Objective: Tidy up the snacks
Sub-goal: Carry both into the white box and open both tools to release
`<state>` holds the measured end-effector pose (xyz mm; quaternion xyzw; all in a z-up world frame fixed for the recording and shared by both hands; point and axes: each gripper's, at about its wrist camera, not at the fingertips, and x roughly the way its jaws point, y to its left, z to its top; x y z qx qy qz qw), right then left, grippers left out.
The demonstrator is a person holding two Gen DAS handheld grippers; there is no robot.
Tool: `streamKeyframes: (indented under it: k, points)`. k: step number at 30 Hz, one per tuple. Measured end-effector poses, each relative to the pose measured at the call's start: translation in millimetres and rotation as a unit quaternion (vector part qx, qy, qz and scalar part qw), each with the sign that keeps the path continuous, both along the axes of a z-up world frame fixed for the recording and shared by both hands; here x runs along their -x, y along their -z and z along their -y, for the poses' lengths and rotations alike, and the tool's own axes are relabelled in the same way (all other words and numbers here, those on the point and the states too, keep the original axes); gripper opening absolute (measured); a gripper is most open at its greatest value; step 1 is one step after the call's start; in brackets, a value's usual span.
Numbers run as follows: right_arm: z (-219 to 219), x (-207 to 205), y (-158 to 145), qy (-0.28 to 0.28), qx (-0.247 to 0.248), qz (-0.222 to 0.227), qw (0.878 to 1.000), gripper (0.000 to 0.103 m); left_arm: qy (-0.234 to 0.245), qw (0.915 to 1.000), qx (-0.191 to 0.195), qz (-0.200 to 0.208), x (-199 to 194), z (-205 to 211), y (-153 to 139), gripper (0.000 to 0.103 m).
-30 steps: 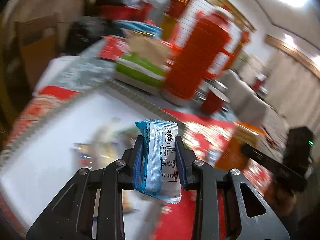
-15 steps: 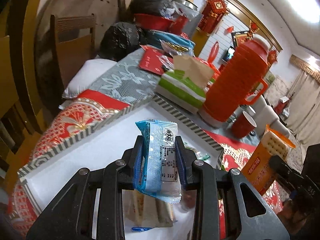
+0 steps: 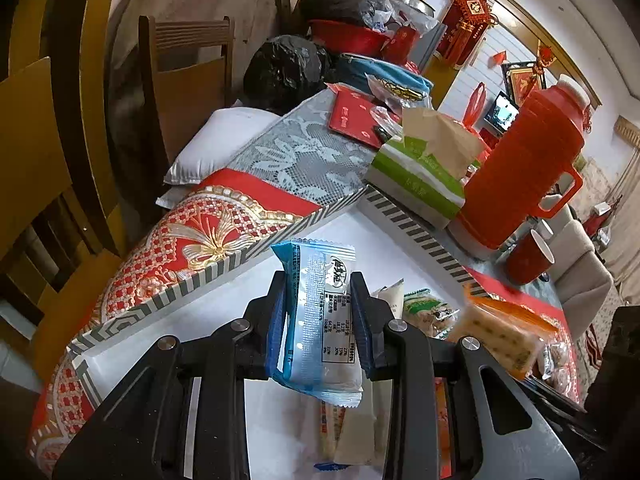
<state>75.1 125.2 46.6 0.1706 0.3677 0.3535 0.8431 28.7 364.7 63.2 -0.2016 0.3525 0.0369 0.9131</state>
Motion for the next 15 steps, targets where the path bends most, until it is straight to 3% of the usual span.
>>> streamKeyframes:
  k: [6, 9, 11, 12, 13, 15]
  points:
    - [-5.8, -7.7, 2.1, 0.007, 0.0, 0.001, 1.0, 0.019, -0.004, 0.9998, -0.002, -0.017, -4.7, -0.5, 6.5, 0.029]
    - [-13.3, -2.9, -2.1, 0.022, 0.042, 0.036, 0.998, 0.021, -0.005, 0.9996, -0.005, -0.029, -8.7, -0.6, 11.5, 0.029]
    - [-15.3, -0.8, -0.8, 0.035, 0.06, 0.05, 0.996, 0.036, -0.011, 0.9993, -0.003, -0.035, -10.0, -1.1, 15.1, 0.029]
    - [-12.6, 0.3, -0.6, 0.038, 0.052, 0.053, 0.996, 0.05, -0.015, 0.9991, -0.002, -0.039, -10.7, -2.0, 16.6, 0.029]
    - [-7.6, 1.1, -1.0, 0.043, 0.037, 0.057, 0.997, 0.053, -0.017, 0.999, -0.001, -0.041, -11.0, -2.9, 17.4, 0.029]
    - [1.7, 0.3, -2.8, 0.057, 0.026, 0.057, 0.996, 0.054, -0.024, 0.9989, 0.003, -0.041, -10.2, -4.7, 17.4, 0.039]
